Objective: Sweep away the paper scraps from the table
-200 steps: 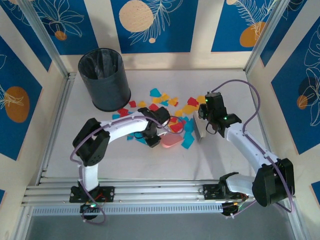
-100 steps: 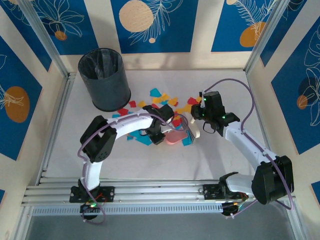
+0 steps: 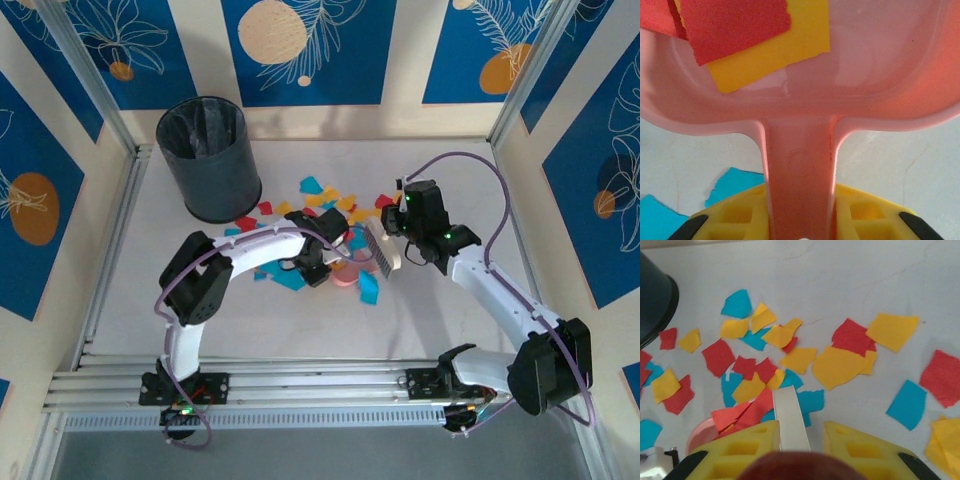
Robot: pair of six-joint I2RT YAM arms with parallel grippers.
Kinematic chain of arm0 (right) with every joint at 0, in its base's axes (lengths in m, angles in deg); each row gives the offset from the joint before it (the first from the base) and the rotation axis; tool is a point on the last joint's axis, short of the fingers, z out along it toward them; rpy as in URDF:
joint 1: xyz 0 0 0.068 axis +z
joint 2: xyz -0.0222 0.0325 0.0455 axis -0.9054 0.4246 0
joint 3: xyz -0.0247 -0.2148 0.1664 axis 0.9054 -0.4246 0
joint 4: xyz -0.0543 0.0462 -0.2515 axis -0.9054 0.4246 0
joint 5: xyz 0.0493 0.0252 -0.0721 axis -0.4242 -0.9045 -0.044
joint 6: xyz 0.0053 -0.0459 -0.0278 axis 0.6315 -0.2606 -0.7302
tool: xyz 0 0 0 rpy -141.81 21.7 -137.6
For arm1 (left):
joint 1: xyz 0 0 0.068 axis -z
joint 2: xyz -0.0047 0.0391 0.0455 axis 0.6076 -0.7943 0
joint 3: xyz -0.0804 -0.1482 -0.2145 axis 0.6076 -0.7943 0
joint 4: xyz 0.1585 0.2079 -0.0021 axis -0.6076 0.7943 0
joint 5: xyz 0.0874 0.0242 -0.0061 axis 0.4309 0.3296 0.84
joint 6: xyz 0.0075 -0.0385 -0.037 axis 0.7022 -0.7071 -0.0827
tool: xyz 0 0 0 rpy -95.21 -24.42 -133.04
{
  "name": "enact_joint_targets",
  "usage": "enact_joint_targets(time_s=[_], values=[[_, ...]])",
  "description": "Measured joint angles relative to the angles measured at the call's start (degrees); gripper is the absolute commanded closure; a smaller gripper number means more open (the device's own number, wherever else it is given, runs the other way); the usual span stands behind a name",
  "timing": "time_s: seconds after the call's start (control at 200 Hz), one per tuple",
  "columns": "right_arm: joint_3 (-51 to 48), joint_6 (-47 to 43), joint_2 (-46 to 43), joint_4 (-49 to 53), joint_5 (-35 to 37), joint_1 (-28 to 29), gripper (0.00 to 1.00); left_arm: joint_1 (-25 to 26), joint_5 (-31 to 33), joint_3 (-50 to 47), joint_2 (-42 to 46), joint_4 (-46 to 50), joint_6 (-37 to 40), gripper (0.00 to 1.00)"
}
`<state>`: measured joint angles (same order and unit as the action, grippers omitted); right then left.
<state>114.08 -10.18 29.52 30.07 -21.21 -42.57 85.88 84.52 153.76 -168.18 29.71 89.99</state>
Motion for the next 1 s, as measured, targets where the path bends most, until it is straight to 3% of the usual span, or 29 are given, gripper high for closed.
enact_joint_targets(time_s=[0.265, 0.605, 1.0], values=[[0.6, 0.0, -0.2, 0.8, 5.9, -0.6, 1.0, -0.1, 1.0, -1.6, 1.0, -1.0, -0.2, 1.0], [4.0, 0.0, 7.5, -0.9, 6.3, -2.2, 1.0, -0.3, 1.3, -2.7, 1.8, -1.2, -0.2, 1.0], [6.3, -2.4, 12.1, -2.1, -1.0, -2.3, 1.0, -0.7, 1.7, -2.7, 1.8, -1.2, -0.5, 1.0]])
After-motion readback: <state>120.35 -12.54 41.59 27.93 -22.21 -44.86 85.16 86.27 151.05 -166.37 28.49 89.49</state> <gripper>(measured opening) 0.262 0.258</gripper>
